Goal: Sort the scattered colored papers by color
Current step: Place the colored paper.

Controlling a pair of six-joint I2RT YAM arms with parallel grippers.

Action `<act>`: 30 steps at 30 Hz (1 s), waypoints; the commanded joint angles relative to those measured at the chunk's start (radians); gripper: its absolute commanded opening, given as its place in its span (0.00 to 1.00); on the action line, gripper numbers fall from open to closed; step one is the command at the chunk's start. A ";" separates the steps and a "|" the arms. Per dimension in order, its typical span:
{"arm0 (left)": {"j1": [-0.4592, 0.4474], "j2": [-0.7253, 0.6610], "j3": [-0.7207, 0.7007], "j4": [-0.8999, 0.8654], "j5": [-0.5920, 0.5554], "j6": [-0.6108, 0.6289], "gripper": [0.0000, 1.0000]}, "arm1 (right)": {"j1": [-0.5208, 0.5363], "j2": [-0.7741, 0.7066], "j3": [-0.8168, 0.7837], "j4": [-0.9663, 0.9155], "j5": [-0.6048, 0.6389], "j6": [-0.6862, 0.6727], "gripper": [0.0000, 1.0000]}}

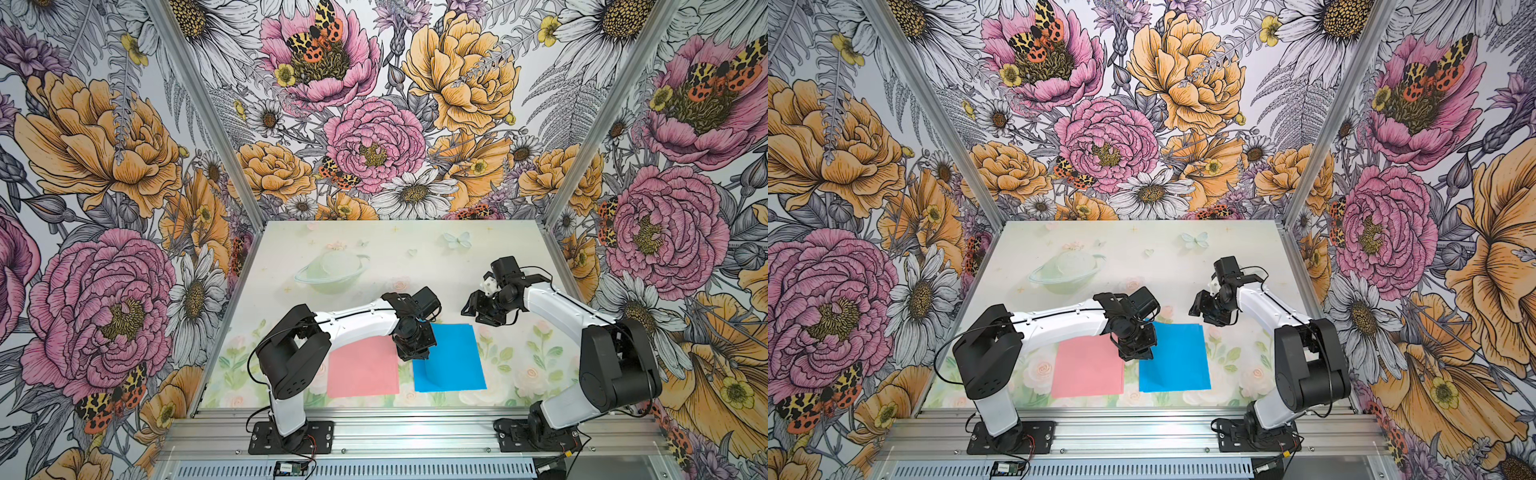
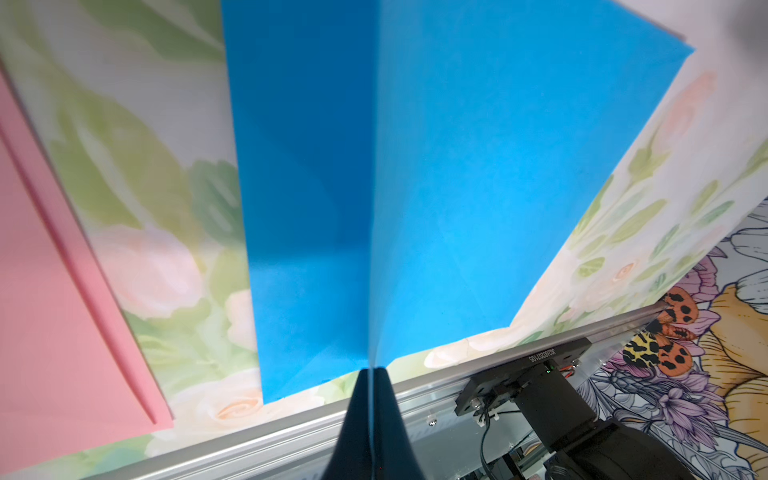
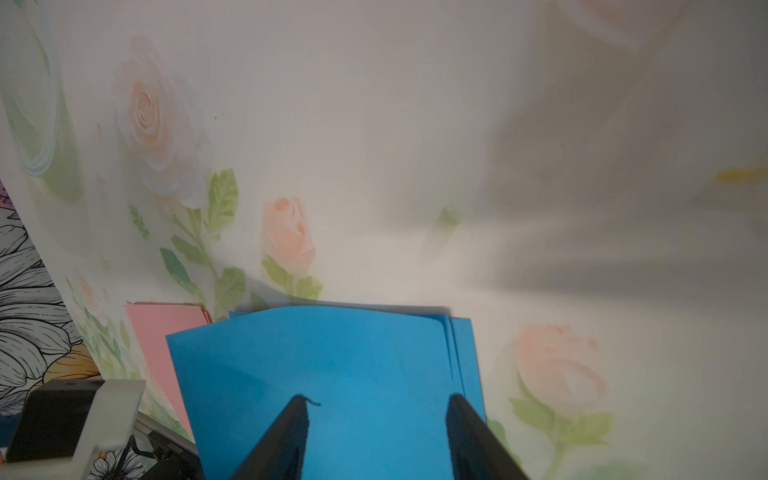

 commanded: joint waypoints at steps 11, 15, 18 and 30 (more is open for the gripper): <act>-0.034 0.057 0.038 0.002 -0.008 -0.036 0.00 | 0.048 0.132 0.044 0.016 -0.021 -0.031 0.50; -0.027 0.067 0.050 0.003 -0.003 -0.026 0.00 | 0.054 0.138 0.040 0.015 -0.018 -0.033 0.48; -0.022 0.074 0.053 0.001 0.003 -0.019 0.00 | 0.053 0.143 0.039 0.016 -0.010 -0.034 0.48; -0.002 0.065 0.041 -0.001 0.010 -0.011 0.00 | 0.055 0.174 0.028 0.029 0.015 -0.038 0.48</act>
